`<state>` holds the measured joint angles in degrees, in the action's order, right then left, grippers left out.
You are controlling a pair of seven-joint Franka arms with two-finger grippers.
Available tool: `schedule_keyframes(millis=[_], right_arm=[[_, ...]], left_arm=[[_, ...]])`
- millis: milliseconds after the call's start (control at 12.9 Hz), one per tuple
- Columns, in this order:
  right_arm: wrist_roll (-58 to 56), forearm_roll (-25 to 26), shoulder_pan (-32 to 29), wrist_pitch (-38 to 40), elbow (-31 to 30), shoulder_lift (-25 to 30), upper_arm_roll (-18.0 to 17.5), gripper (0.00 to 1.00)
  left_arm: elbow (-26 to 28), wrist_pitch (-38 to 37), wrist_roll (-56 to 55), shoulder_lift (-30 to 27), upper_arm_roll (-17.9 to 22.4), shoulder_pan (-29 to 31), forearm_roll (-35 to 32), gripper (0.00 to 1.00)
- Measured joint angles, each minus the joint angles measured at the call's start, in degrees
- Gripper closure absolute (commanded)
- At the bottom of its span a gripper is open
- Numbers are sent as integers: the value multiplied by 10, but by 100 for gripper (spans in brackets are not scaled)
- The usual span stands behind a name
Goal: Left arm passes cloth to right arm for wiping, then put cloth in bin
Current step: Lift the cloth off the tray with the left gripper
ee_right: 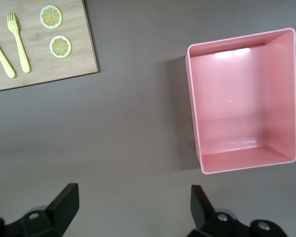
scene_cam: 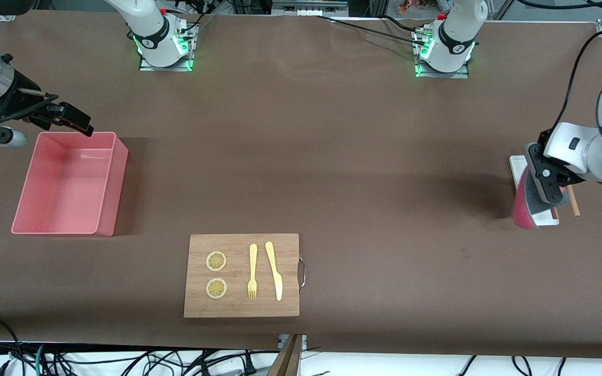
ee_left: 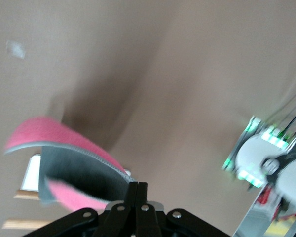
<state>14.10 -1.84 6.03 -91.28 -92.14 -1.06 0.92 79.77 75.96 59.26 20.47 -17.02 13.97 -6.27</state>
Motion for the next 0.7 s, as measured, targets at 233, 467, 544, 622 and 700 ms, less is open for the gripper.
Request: schedule_keyframes(millis=[233, 467, 544, 622, 700], right_arm=[[-1, 0, 0, 26, 38, 1, 0, 0], [-29, -8, 1, 94, 63, 4, -9, 0], [-75, -19, 2, 108, 64, 5, -12, 0], [-138, -30, 2, 114, 64, 6, -13, 0], [-214, -46, 2, 117, 65, 7, -13, 0]], left_arm=[[-32, -22, -176, 0, -31, 0, 117, 100], [-44, -20, -371, 1, -78, -2, 231, 100], [-48, -9, -426, 1, -93, -4, 260, 100], [-50, 10, -480, 2, -107, -8, 286, 100], [-52, 34, -533, 2, -120, -16, 312, 100]])
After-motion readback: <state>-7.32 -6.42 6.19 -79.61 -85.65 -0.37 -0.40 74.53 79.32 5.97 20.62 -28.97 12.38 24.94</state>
